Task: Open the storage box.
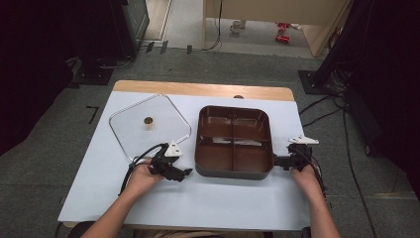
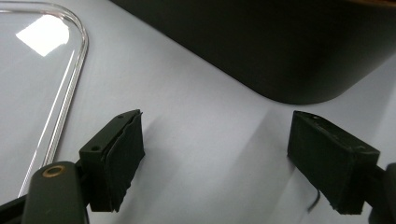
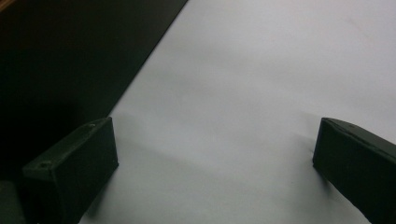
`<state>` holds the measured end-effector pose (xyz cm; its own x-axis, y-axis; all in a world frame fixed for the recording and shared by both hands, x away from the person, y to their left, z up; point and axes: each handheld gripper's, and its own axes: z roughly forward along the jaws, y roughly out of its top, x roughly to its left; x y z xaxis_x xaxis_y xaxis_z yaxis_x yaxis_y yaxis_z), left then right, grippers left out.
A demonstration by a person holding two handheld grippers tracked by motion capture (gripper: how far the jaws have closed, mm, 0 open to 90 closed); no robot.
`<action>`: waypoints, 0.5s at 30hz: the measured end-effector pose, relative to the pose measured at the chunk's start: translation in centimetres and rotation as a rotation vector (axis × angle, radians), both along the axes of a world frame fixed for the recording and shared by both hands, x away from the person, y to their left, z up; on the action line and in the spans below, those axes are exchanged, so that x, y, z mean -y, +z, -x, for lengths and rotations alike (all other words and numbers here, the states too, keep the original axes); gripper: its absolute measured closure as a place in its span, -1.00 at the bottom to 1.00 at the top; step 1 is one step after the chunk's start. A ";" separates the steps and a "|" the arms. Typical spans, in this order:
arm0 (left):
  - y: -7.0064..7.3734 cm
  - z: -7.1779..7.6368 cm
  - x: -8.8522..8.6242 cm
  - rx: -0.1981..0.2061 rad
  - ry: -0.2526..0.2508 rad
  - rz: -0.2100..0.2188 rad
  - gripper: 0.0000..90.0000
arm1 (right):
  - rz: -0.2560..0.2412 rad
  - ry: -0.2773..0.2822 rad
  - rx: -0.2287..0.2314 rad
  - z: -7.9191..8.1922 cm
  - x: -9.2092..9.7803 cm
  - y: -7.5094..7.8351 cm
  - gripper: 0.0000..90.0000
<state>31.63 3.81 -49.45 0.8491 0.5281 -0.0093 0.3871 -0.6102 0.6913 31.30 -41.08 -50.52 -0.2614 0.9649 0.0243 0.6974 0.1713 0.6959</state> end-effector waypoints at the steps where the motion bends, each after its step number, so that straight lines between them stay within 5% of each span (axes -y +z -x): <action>1: 0.0 0.0 0.0 0.001 0.001 0.000 -0.60 | 0.000 0.000 0.000 0.0 0.0 0.0 -1.00; 15: -0.2 0.3 0.0 0.016 0.022 0.016 -0.62 | 0.000 0.000 0.000 0.0 0.0 0.0 -1.00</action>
